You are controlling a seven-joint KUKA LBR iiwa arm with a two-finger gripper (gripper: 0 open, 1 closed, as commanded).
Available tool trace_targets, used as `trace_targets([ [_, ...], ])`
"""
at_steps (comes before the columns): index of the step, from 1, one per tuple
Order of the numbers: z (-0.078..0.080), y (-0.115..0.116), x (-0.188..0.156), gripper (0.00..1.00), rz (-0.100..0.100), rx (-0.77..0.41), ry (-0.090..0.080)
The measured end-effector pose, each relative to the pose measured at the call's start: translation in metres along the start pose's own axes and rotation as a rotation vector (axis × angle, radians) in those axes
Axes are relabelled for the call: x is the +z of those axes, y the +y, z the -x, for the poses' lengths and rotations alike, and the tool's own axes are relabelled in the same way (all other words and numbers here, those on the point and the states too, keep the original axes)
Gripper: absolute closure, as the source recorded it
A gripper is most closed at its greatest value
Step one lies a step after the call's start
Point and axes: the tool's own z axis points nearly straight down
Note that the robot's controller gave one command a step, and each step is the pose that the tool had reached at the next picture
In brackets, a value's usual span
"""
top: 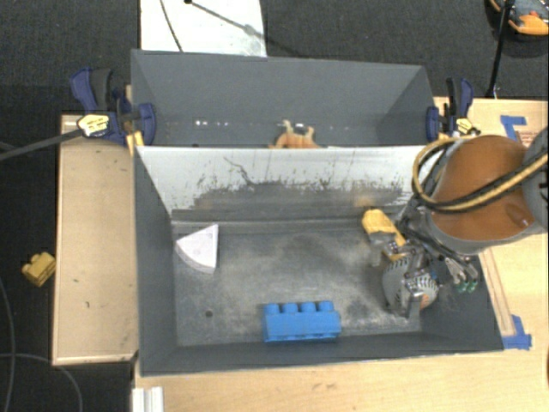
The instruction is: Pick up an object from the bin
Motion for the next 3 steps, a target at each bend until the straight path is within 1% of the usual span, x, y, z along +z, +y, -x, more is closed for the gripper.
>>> trace_targets([
  [1, 0.030, -0.041, -0.016, 0.00, 0.001, 0.156, 0.001],
  [2, 0.053, -0.046, -0.022, 0.00, -0.001, 0.157, -0.003],
  [3, 0.068, -0.017, 0.024, 0.00, 0.000, 0.109, -0.005],
])
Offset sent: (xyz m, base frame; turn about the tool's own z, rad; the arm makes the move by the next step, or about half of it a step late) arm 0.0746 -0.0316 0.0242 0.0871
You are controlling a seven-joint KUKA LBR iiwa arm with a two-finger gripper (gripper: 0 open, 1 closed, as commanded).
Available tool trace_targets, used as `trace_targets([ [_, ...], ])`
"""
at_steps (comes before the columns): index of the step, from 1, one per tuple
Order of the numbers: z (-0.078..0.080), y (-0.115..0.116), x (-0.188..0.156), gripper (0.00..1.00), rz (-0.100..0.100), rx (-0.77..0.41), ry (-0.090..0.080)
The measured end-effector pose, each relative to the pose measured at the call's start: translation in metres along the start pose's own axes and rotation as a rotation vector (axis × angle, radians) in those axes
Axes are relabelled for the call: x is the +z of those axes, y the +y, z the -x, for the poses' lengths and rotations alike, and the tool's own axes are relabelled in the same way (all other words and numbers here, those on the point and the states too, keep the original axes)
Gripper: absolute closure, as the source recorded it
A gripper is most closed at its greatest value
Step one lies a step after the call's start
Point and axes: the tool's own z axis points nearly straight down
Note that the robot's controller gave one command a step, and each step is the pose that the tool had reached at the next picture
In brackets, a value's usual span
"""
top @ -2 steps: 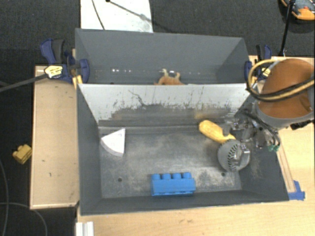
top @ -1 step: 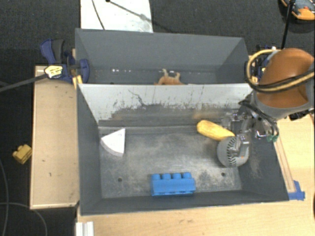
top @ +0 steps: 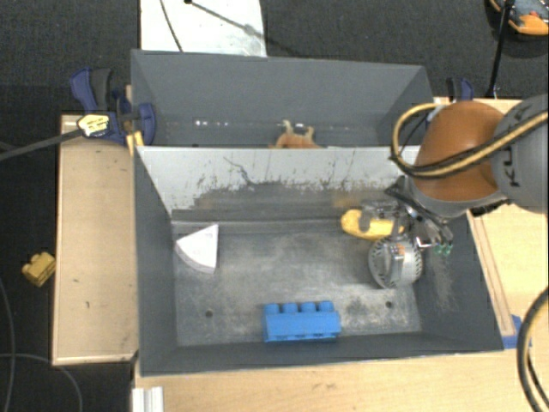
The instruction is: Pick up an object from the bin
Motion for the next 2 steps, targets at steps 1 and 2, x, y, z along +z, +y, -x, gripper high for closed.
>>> trace_targets([
  [1, 0.004, 0.017, 0.034, 0.00, 0.004, 0.006, 0.000],
  [2, -0.001, -0.023, 0.034, 0.00, 0.013, -0.010, 0.002],
])
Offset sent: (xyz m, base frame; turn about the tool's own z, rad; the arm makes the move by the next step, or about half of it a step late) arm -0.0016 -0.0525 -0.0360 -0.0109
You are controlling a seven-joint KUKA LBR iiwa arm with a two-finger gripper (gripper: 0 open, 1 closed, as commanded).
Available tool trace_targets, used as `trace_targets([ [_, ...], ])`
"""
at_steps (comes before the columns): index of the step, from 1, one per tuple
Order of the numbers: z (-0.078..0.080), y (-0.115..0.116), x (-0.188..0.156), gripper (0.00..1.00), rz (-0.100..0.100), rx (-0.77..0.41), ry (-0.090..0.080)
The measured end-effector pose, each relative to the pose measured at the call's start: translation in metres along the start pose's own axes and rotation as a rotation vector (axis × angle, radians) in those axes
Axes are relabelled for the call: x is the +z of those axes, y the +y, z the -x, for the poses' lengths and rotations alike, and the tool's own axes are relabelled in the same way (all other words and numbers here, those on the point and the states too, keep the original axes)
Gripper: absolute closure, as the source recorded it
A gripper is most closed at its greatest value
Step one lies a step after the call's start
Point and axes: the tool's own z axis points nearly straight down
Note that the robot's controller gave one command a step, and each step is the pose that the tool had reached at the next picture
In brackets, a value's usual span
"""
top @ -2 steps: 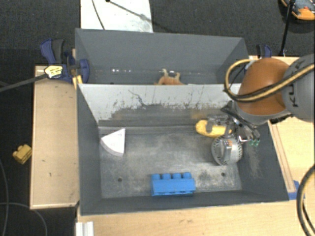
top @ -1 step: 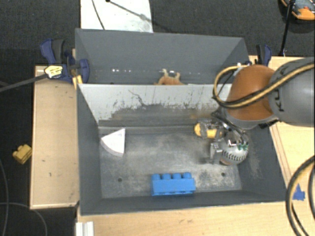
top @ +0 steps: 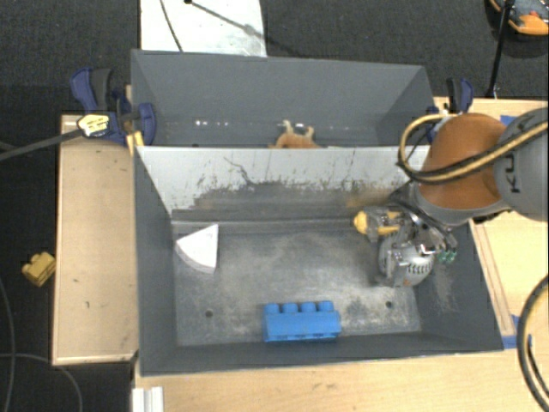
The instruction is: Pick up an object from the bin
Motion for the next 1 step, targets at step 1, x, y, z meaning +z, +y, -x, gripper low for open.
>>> trace_targets([
  [1, -0.0027, -0.0121, 0.0017, 1.00, 0.006, 0.011, 0.008],
])
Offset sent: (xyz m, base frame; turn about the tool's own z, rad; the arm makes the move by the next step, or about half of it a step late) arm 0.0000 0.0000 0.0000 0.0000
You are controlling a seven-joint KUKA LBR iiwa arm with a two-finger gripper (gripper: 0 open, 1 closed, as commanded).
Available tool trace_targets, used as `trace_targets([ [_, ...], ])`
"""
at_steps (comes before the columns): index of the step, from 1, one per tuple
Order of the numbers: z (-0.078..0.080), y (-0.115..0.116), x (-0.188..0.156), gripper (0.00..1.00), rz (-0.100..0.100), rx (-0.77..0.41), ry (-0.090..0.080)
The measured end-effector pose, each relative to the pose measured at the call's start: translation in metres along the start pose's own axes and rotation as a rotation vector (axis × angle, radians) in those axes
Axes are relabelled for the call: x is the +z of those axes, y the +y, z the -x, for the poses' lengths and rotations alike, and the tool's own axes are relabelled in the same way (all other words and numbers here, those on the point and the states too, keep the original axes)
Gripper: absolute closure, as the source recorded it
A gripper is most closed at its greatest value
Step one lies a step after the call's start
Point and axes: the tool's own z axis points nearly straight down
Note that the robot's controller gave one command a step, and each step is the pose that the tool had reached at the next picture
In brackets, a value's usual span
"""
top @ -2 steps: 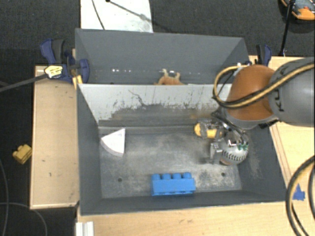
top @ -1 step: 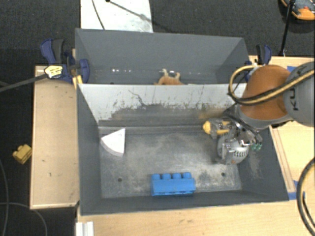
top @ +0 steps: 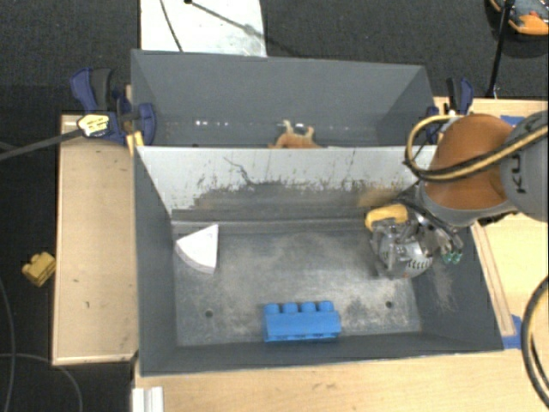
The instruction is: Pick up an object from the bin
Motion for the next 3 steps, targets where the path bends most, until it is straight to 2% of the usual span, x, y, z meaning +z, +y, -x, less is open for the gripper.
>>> trace_targets([
  [1, 0.000, 0.000, 0.000, 1.00, 0.000, 0.001, 0.000],
  [2, -0.017, 0.001, -0.062, 1.00, -0.010, 0.026, -0.001],
  [3, -0.030, 0.008, -0.067, 0.00, -0.018, 0.007, -0.007],
])
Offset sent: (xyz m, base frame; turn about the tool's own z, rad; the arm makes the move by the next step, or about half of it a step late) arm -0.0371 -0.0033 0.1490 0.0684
